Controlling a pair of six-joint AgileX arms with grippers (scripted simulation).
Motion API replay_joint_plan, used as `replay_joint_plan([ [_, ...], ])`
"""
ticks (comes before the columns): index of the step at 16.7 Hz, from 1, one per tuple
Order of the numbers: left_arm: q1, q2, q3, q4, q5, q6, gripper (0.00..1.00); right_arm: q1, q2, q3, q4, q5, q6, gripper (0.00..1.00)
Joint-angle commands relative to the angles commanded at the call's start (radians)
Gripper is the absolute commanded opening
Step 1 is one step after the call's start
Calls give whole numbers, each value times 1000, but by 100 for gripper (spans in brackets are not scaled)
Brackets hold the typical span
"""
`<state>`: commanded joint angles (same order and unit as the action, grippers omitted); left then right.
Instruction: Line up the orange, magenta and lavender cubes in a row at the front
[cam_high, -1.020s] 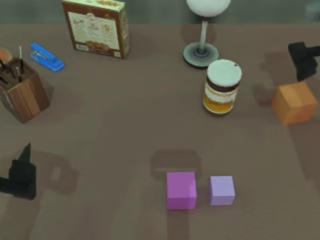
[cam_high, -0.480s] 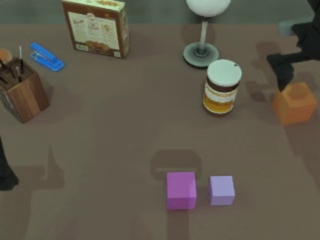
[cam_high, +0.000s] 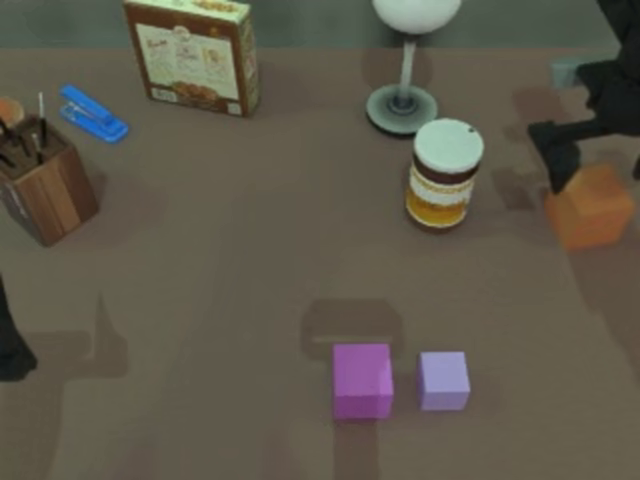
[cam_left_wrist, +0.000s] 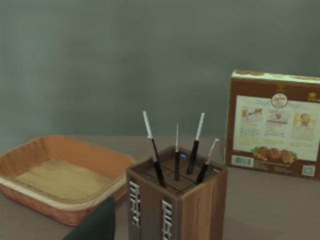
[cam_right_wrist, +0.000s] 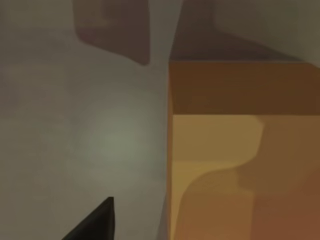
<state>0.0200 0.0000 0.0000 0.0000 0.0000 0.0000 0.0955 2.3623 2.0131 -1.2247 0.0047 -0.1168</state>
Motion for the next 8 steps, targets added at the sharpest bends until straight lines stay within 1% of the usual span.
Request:
replay_joint_plan([
  [5,0,0,0,0,0,0,100,2,51,-141,201,1,4,100],
  [8,0,0,0,0,0,0,100,3,60,-164,228,1,4,100],
])
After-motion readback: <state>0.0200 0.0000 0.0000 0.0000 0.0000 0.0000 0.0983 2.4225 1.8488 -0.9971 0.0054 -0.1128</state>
